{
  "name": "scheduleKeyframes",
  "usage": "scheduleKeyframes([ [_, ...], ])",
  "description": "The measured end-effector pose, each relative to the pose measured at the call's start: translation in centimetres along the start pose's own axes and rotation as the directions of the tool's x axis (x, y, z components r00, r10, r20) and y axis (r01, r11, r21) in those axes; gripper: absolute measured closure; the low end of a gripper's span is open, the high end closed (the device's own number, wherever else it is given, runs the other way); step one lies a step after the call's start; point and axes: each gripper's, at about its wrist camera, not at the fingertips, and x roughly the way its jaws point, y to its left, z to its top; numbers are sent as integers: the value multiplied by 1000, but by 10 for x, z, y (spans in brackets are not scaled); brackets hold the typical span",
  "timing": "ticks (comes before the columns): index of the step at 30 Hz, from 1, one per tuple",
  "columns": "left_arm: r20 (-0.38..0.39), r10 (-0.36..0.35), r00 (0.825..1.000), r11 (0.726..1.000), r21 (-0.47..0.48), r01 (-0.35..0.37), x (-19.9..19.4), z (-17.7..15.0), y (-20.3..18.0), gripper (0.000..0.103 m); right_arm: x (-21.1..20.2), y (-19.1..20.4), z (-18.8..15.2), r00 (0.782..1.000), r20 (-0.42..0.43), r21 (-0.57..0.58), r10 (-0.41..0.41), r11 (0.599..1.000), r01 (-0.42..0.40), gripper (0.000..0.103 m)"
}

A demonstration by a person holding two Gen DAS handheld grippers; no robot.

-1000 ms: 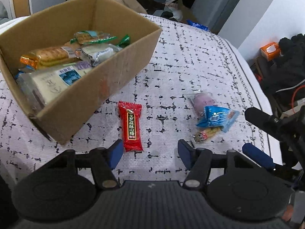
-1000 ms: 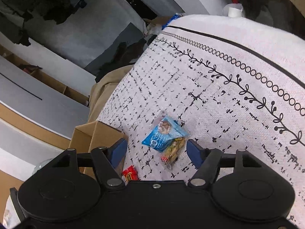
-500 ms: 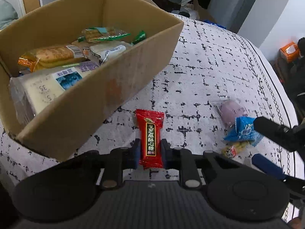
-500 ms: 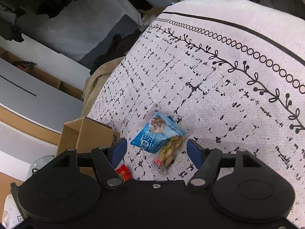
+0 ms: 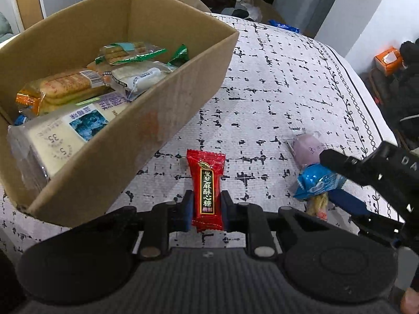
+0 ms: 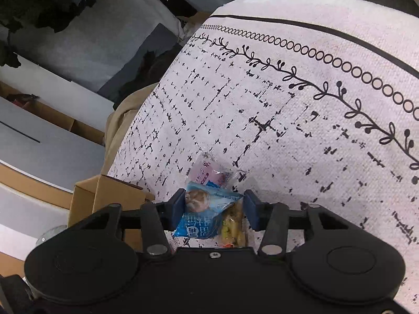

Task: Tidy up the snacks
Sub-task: 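Lift the red candy bar and blue pack with both tools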

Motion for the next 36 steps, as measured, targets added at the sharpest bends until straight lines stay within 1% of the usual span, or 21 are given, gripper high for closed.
scheduleKeyframes([
  [2, 5, -6, 1000, 1000, 1, 6, -3, 1, 0, 83, -4, 3, 0, 1000, 16, -19, -3, 1000, 3, 66],
  [3, 8, -8, 1000, 1000, 2, 8, -6, 1, -1, 83, -6, 4, 0, 1000, 21, -27, 1, 1000, 0, 75],
  [5, 15, -12, 1000, 1000, 5, 12, -10, 3, -2, 83, -11, 6, 0, 1000, 28, -27, 9, 1000, -9, 76],
  [10, 41, -24, 999, 1000, 19, 23, -25, 8, -6, 83, -22, 15, 0, 999, 39, -70, 31, 997, -28, 78],
  [15, 72, -46, 996, 999, 23, 44, -47, 13, -6, 83, -37, 26, 2, 995, 72, -90, 68, 994, -61, 79],
  [22, 120, -66, 991, 998, 28, 63, -77, 19, 1, 83, -56, 39, -4, 989, 91, -126, 121, 986, -109, 79],
  [28, 152, -71, 986, 997, 26, 68, -97, 25, 4, 83, -70, 54, -8, 979, 107, -173, 175, 973, -155, 79],
  [36, 201, -77, 977, 997, 25, 74, -121, 36, 16, 83, -74, 70, -11, 970, 112, -214, 215, 959, -188, 79],
])
